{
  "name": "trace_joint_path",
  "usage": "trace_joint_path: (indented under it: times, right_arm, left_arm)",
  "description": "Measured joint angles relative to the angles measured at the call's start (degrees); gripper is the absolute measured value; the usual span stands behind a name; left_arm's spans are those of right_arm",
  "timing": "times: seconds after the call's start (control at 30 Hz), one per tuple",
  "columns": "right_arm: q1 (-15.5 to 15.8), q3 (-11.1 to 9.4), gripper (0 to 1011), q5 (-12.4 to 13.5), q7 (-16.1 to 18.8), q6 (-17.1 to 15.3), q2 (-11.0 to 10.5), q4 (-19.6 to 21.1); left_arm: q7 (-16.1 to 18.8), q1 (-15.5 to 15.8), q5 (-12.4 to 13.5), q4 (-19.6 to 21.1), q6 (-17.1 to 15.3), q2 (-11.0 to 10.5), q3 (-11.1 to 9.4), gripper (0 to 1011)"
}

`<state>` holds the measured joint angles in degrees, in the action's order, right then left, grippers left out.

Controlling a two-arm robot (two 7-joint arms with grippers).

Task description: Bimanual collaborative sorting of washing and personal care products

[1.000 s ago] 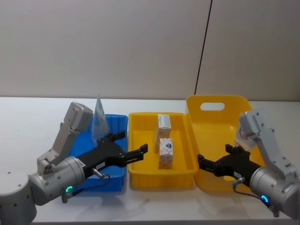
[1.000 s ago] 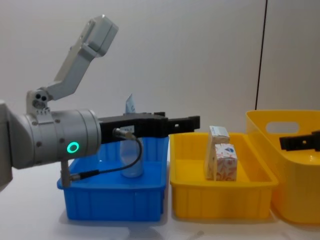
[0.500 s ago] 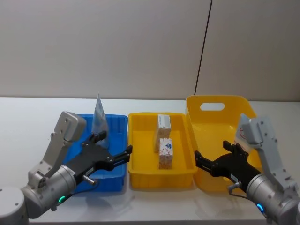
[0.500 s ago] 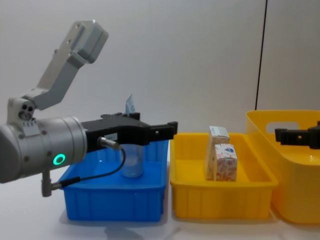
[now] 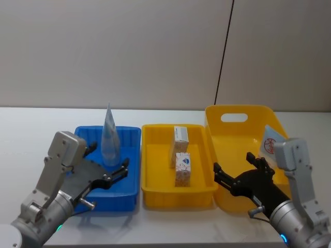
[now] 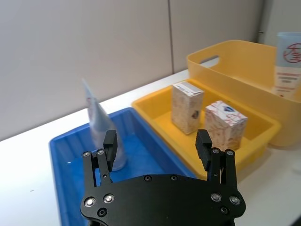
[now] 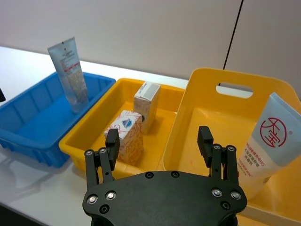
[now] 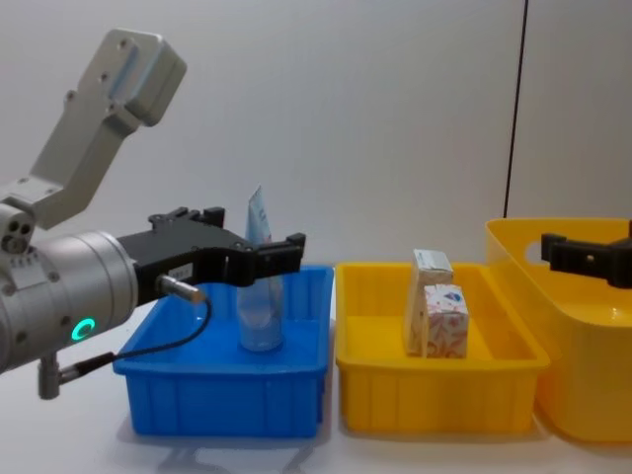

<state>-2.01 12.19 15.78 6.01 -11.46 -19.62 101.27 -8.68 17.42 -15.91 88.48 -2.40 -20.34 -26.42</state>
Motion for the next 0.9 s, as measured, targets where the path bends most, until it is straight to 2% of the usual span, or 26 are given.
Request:
trace_joint_path:
  times: [0.27,0.43,0.9]
  right_arm:
    - [1.7,0.47,1004,0.43,-1.31,5.51,0.18,-0.02]
    - [2.54,0.7,1004,0.65,-1.97,8.36,0.28,-0.03]
    - [2.88,0.79,1004,0.72,-2.24,9.52,0.3,-0.04]
  left_arm:
    - [5.84,-2.78,3.22,3.44,1.21,-1.16,0.32,1001]
    - [7.52,-3.58,4.14,4.43,1.55,-1.48,0.41,1001]
    - [8.05,-3.84,4.44,4.73,1.66,-1.56,0.43,1001]
